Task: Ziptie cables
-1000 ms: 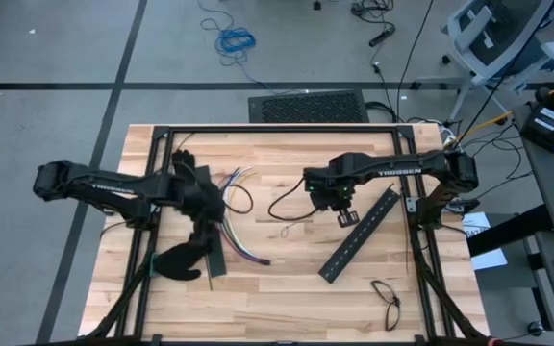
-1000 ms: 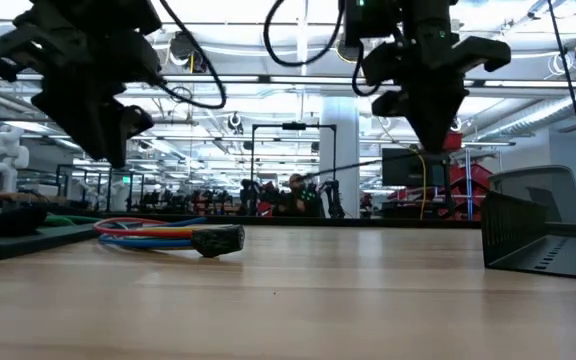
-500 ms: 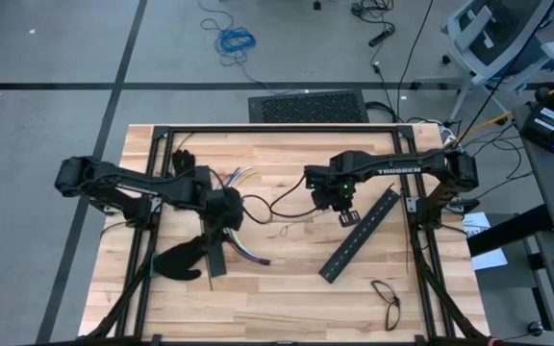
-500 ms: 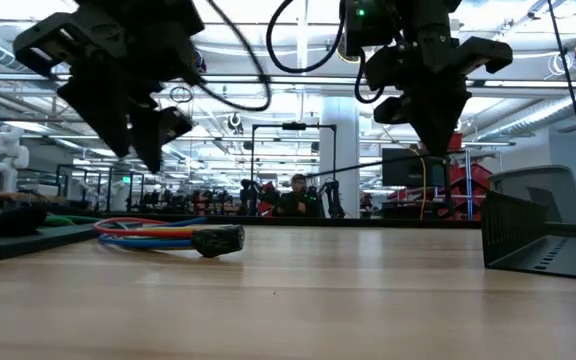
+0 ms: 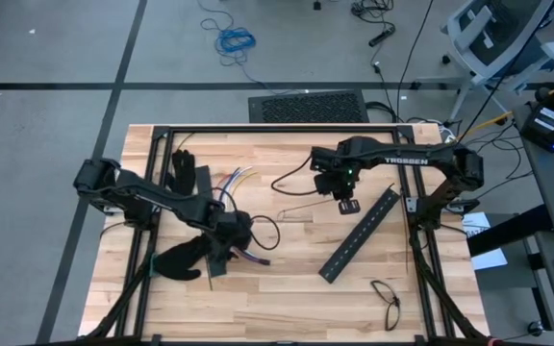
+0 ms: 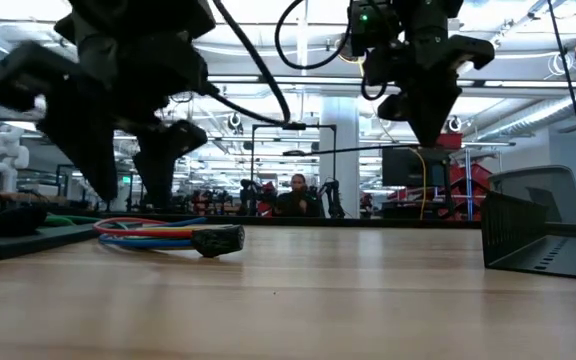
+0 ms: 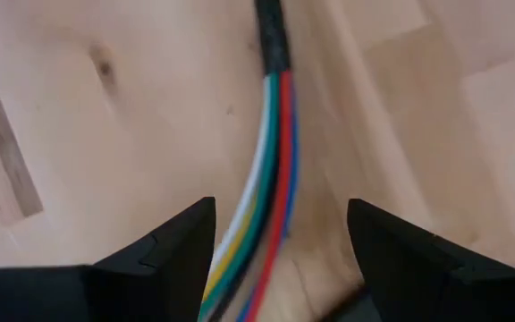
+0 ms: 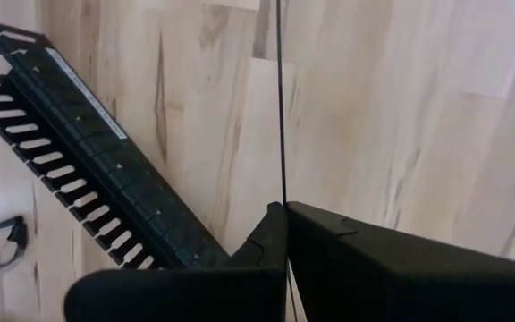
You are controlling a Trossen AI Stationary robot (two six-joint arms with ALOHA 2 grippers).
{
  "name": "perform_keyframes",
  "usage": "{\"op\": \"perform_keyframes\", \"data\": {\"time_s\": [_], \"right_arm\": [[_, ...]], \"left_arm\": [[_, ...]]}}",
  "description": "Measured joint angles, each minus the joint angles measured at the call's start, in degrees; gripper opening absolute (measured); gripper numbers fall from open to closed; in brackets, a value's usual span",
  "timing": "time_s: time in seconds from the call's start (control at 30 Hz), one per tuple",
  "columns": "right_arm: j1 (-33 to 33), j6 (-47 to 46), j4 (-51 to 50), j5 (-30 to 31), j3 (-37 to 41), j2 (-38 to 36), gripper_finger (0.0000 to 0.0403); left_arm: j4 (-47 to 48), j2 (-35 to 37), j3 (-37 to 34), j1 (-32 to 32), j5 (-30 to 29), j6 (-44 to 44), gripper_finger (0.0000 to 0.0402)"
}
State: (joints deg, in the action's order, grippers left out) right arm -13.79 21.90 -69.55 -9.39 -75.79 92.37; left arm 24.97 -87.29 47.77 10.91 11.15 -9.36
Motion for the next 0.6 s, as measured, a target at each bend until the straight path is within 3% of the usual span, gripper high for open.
{"op": "perform_keyframes", "data": {"time_s": [0.6], "right_arm": [[-1.80, -0.58, -0.39, -1.49, -0.02, -0.76, 0.0000]], "left_arm": [[-6.94, -14.67, 0.60, 1.62, -6.46, 2.86, 0.0238]]}}
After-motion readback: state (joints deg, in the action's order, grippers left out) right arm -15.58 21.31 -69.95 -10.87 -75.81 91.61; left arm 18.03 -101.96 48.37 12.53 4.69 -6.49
